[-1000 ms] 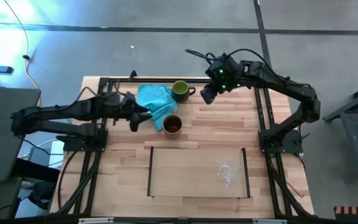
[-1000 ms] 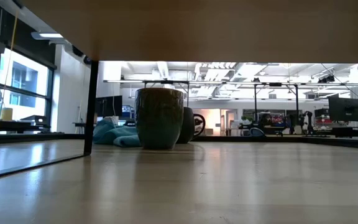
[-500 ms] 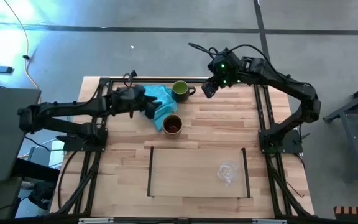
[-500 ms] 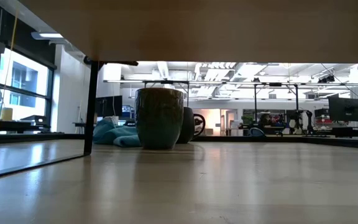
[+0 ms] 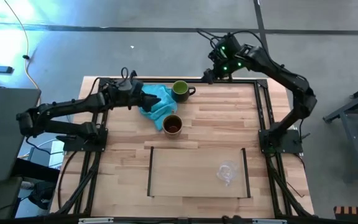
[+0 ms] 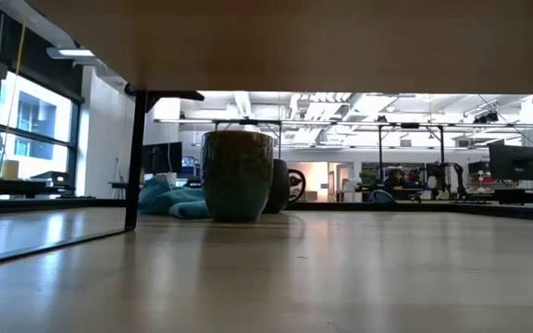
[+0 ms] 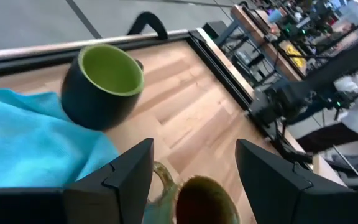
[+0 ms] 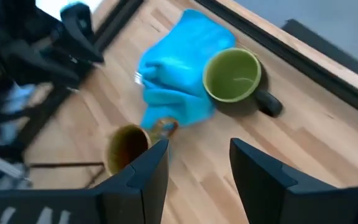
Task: Stack small to large cups/mugs on shelf
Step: Put the black mug on the shelf
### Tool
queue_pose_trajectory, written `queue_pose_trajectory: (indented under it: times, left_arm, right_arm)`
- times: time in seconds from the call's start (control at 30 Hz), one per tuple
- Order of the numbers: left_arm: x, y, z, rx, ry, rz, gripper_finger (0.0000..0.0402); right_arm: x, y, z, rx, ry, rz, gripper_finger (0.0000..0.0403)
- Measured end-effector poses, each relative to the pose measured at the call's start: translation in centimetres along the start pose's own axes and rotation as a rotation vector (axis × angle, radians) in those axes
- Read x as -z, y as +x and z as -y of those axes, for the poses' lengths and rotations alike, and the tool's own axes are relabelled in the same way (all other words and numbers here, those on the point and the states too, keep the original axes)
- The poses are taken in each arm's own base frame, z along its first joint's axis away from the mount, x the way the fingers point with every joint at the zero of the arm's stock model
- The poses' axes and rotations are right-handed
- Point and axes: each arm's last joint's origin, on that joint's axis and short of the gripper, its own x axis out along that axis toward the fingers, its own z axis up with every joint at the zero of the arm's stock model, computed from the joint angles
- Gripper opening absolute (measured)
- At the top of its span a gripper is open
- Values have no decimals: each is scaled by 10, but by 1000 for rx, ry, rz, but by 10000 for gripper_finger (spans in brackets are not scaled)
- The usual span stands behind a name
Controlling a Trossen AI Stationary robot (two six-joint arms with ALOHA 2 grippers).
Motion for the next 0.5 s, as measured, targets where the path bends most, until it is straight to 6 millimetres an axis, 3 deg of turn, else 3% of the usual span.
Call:
queue_pose_trajectory:
  times: [0.2,0.5]
  left_arm:
    - [3,0,-2,-6,-20,-36,215]
    - [6,0,-2,13,-31,-94,215]
  right_arm:
    - [-20,19,13,-99,108,68,160]
    - [-30,72,30,-74,219,37,160]
